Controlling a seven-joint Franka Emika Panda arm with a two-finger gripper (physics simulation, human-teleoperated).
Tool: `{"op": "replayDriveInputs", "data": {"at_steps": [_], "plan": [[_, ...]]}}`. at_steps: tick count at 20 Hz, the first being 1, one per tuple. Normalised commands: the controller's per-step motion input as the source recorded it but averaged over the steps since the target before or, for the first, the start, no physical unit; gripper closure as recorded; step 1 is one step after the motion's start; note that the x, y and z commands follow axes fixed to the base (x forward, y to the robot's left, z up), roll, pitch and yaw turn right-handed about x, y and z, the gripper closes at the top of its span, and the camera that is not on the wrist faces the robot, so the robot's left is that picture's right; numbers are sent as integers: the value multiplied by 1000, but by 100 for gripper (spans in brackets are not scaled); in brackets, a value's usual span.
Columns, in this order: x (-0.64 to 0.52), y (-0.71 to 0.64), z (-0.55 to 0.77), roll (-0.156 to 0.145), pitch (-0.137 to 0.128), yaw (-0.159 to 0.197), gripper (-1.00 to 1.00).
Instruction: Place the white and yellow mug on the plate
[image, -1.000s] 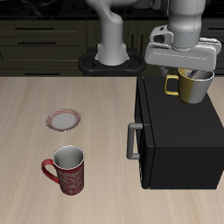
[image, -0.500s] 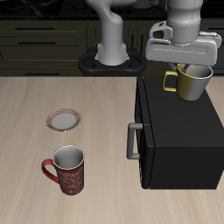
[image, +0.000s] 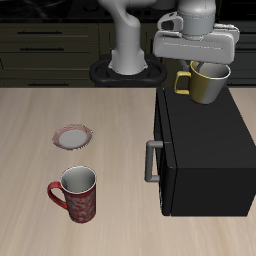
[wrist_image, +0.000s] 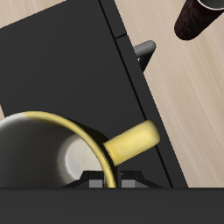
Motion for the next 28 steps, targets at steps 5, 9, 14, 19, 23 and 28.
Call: {"op": "replayDriveInputs", "data": {"at_steps": [5, 9, 14, 19, 23, 28], "plan": [[-235, -400, 109, 7, -35, 30, 100], [-275, -364, 44, 11, -42, 62, 100], [-208, -356, 66, 35, -22, 34, 100], [-325, -709, 181, 0, -59, 3, 100], [-147, -511, 22, 89, -8, 38, 100], [-156, -541, -42, -23, -39, 26, 100]]}}
